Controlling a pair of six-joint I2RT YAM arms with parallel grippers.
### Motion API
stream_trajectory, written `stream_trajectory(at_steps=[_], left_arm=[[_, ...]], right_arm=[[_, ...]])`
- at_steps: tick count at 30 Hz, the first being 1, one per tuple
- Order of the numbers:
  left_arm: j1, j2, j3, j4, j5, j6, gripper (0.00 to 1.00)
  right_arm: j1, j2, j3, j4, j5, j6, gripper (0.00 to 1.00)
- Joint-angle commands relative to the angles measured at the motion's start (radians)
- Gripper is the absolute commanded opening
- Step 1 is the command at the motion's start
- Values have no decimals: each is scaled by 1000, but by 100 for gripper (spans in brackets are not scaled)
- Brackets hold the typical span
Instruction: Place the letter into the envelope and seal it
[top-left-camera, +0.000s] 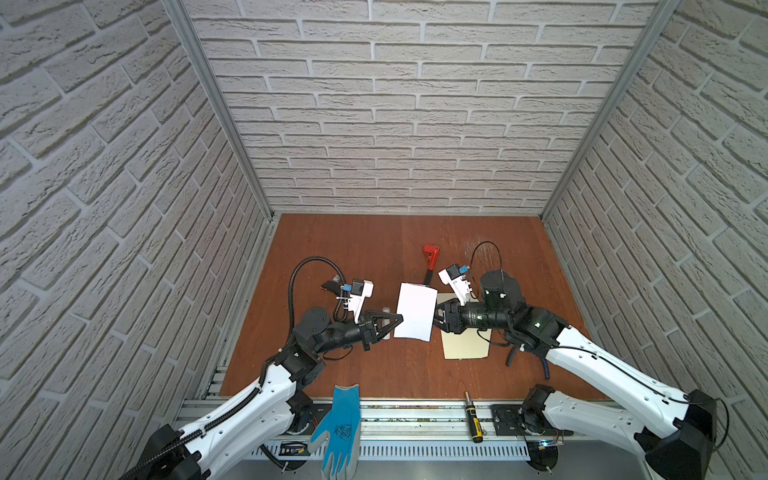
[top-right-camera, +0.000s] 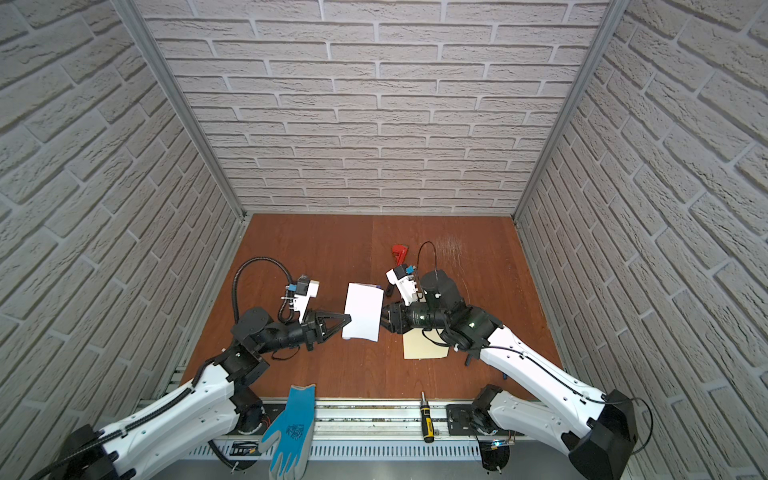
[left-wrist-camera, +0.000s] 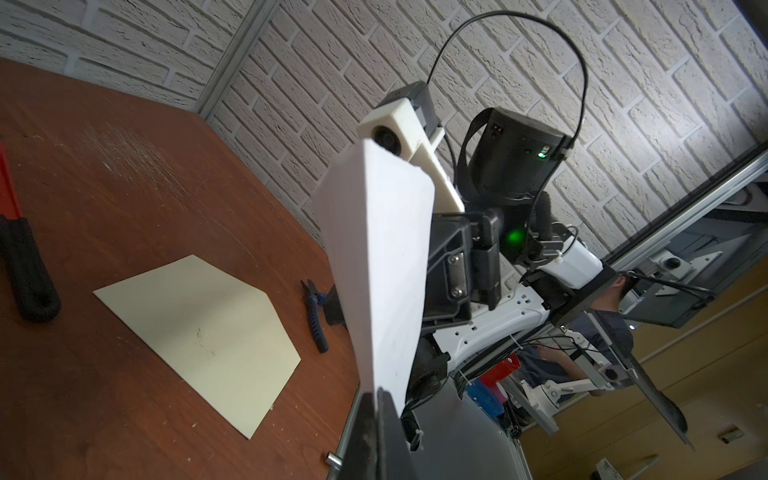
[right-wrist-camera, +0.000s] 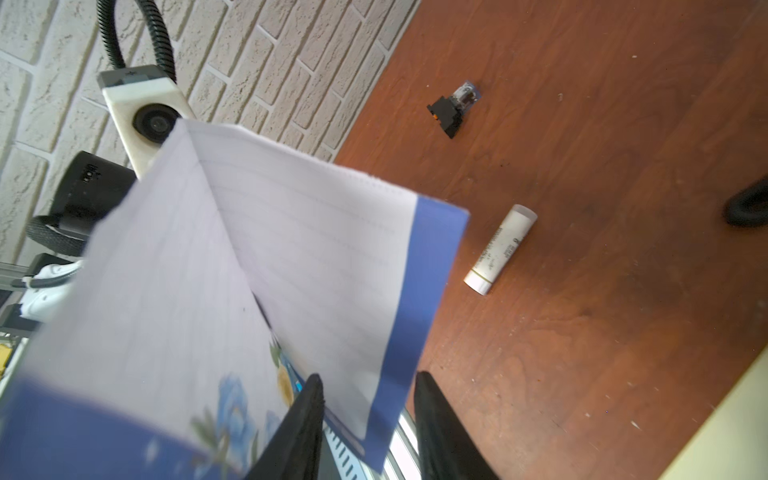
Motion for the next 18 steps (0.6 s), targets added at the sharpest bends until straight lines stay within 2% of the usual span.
stream_trajectory(at_steps=[1, 5, 7, 10, 15, 18], left_arm=[[-5, -73, 37, -143, -75, 103, 0], [-6, -137, 84, -370, -173, 221, 0], [-10, -155, 96, -427, -221, 271, 0], [-27, -158, 129, -514, -282, 354, 0], [-77, -95, 228, -681, -356, 532, 0], [-114, -63, 265, -707, -384, 624, 0]], right_arm=[[5, -73, 60, -143, 165, -107, 45], [5, -160, 100, -305, 371, -182, 48], [5, -199, 108, -360, 451, -210, 49], [5, -259, 113, -387, 439, -322, 49], [6, -383, 73, -325, 386, -466, 45], [8, -430, 70, -313, 327, -543, 43]])
